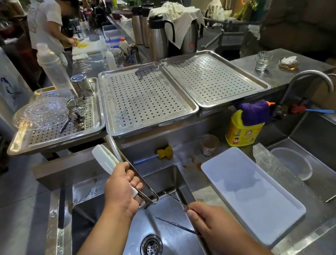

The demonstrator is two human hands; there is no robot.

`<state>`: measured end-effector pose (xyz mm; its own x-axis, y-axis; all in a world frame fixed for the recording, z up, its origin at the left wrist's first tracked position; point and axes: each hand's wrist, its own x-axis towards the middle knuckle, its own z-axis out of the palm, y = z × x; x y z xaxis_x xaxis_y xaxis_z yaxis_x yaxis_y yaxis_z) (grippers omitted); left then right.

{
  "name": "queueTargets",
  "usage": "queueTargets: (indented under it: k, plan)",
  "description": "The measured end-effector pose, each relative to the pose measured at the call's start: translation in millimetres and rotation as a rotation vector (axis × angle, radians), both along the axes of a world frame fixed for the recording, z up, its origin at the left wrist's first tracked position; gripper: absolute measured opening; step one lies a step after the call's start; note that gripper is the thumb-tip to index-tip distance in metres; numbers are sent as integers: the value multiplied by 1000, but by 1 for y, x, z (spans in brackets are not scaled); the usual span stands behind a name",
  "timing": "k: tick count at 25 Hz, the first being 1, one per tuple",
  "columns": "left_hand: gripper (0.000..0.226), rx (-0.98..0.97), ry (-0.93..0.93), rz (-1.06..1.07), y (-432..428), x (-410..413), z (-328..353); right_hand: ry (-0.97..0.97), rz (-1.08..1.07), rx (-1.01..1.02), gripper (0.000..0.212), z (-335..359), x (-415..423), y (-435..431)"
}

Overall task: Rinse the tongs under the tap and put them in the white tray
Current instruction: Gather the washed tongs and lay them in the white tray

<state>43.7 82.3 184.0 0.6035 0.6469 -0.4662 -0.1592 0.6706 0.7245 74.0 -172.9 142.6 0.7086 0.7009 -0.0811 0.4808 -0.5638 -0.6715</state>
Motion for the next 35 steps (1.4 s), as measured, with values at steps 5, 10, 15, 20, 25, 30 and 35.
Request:
queueTargets:
  k: [5,10,15,20,25,30,35]
  plan:
    - [22,68,16,-123,-7,-9,-6,230,-276,151,31,0,9,-28]
    - [35,101,12,-370,-52,-8,-5,789,-489,453,24,21,15,14]
    - [54,138,32,-539,-83,1,-5,831,-462,556,30,30,5,52]
    - [49,328,223,-492,-95,16,-25,847,-461,518,26,16,9,50]
    - [46,375,405,-500,-118,35,-66,618,-425,292,27,-17,11,30]
    - [43,254,379,-502,-152,57,-103,357,-405,123,35,-44,26,-5]
    - [25,231,392,-422,-162,78,-132,85,-179,43,43,-75,47,-51]
